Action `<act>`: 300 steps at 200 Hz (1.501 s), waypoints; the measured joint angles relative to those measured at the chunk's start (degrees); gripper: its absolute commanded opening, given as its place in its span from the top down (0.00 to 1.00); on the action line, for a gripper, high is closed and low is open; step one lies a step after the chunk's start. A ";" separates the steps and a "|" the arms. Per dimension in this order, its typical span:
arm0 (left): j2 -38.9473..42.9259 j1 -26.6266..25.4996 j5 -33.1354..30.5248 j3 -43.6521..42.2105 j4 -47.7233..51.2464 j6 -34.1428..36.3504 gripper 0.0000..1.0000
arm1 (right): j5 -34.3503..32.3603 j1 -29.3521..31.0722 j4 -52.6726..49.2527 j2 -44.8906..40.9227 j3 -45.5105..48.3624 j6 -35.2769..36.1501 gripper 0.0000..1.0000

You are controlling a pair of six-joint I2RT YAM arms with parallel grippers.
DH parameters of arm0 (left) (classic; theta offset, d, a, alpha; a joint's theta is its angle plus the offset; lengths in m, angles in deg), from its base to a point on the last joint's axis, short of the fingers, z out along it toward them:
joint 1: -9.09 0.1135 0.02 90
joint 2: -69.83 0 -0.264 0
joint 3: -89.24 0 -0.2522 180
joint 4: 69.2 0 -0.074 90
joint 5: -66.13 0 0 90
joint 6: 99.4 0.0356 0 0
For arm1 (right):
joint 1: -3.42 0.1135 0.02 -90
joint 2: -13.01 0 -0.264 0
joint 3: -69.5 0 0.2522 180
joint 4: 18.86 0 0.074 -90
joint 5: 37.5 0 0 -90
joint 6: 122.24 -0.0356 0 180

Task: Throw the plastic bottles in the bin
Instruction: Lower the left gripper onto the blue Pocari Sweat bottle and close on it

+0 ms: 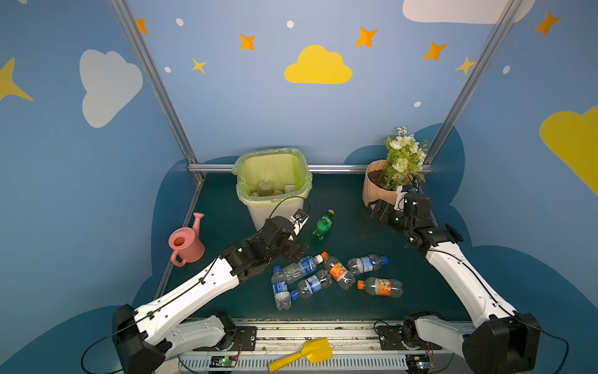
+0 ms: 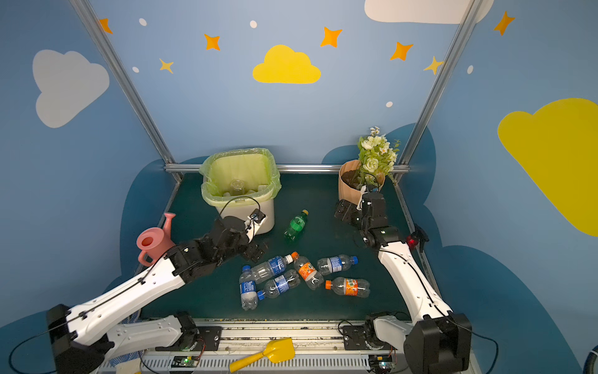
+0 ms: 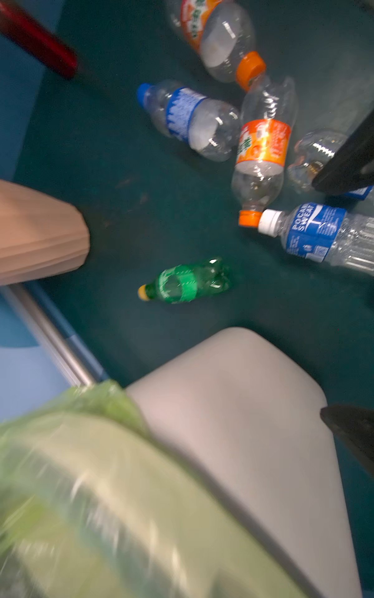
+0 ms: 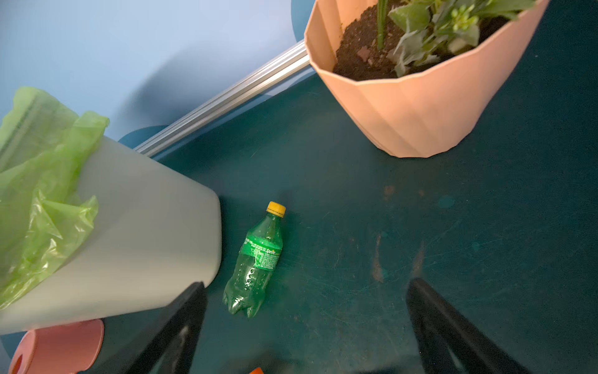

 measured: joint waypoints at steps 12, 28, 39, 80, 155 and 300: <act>-2.62 -0.20 1.75 0.66 2.27 0.42 0.00 | -0.04 -0.55 0.00 -0.35 0.07 -0.20 0.04; -5.77 -0.31 3.67 1.33 5.16 0.96 0.01 | -0.07 -1.03 0.02 -0.50 0.24 -0.66 0.04; -7.96 -0.33 4.85 1.81 6.86 1.25 0.01 | -0.07 -1.20 0.02 -0.52 0.48 -1.03 0.04; -13.99 -0.42 8.48 3.19 10.97 2.58 0.04 | -0.04 -1.66 0.00 -0.52 1.46 -1.99 0.05; -27.58 -0.46 9.25 8.02 17.03 5.66 0.14 | 0.11 -2.45 0.02 -0.92 1.66 -3.02 0.04; -35.39 0.96 11.23 8.04 17.35 8.09 0.32 | 0.50 -4.63 0.02 -2.01 3.28 -3.65 0.04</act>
